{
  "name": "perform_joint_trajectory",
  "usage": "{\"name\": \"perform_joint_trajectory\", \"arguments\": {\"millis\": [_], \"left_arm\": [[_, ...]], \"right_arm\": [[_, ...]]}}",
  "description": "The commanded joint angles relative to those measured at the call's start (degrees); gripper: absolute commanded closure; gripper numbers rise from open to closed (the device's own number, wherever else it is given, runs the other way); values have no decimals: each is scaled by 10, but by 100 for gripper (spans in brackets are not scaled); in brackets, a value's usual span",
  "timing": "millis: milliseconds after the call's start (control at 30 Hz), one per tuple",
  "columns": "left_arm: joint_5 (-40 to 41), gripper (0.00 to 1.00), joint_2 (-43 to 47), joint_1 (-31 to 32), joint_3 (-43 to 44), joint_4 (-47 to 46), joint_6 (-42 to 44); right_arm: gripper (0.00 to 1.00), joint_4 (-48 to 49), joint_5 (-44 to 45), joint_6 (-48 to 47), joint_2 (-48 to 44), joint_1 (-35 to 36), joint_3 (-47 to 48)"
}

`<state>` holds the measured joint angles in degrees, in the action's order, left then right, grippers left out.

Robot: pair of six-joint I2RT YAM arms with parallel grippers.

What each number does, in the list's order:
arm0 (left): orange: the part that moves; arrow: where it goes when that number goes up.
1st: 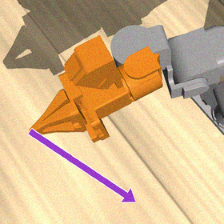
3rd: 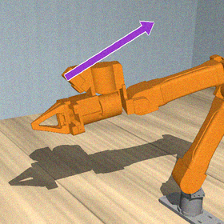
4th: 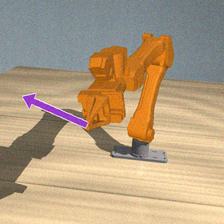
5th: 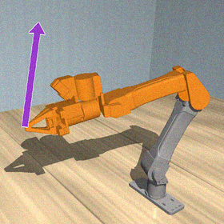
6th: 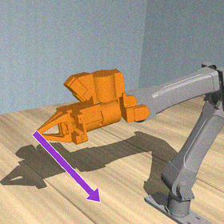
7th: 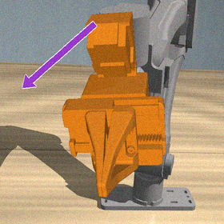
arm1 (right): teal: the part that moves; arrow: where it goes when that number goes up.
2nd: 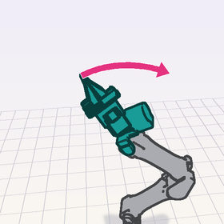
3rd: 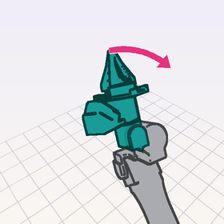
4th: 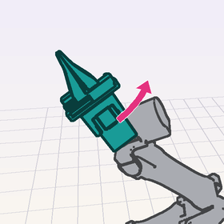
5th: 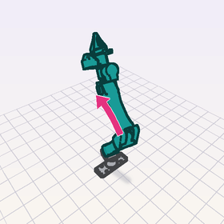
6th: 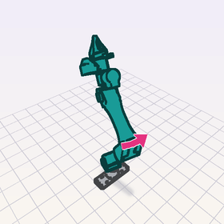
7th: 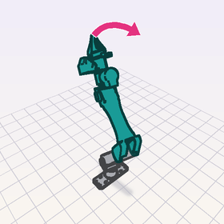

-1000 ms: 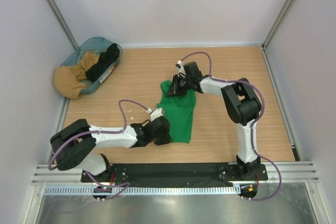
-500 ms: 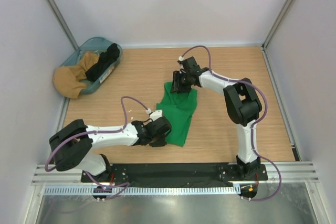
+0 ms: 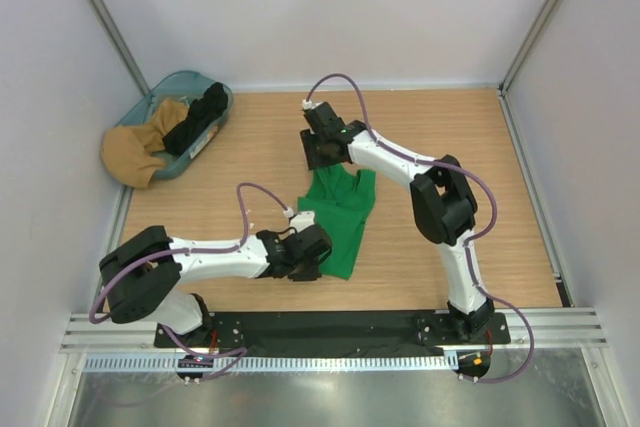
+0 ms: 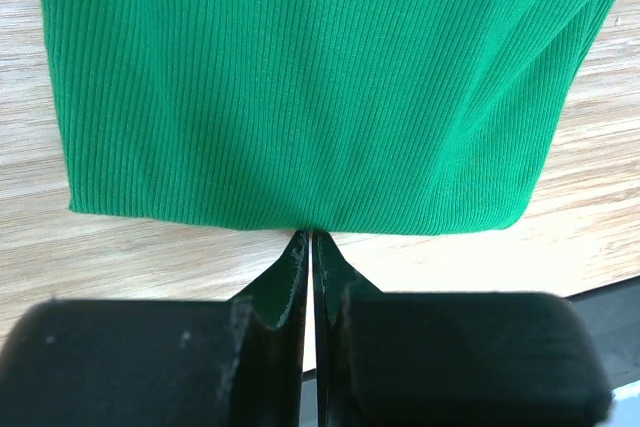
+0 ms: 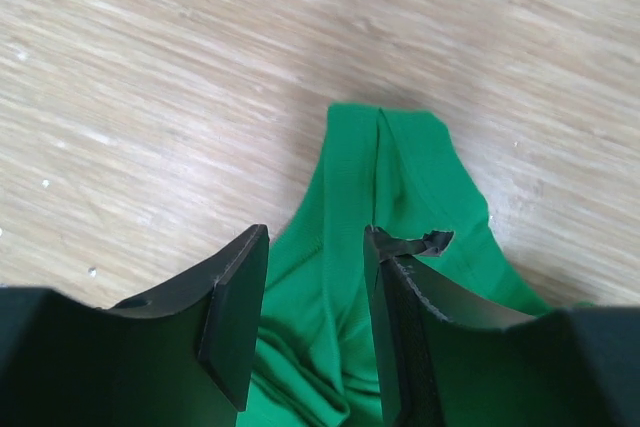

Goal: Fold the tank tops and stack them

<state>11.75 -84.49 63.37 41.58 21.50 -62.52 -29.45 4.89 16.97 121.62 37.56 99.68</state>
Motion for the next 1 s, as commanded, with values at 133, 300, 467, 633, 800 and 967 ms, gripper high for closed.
{"name": "perform_joint_trajectory", "arguments": {"millis": [133, 300, 467, 633, 800, 967], "left_arm": [[13, 97, -2, 10, 22, 8, 3], [14, 97, -2, 14, 23, 8, 1], [14, 98, -1, 18, 25, 8, -1], [15, 98, -20, 31, 25, 0, -11], [15, 100, -45, 48, 19, -28, -30], [18, 100, -50, 51, 26, -31, -30]], "right_arm": [[52, -91, 119, -19, 82, 15, 116], [53, -118, 166, -19, 125, 21, 149], [80, -130, 210, -23, 158, 21, 192], [84, -158, 241, -13, 192, 2, 275], [96, -153, 254, -2, 195, -17, 295], [98, -113, 225, -7, 166, -20, 245]]}}
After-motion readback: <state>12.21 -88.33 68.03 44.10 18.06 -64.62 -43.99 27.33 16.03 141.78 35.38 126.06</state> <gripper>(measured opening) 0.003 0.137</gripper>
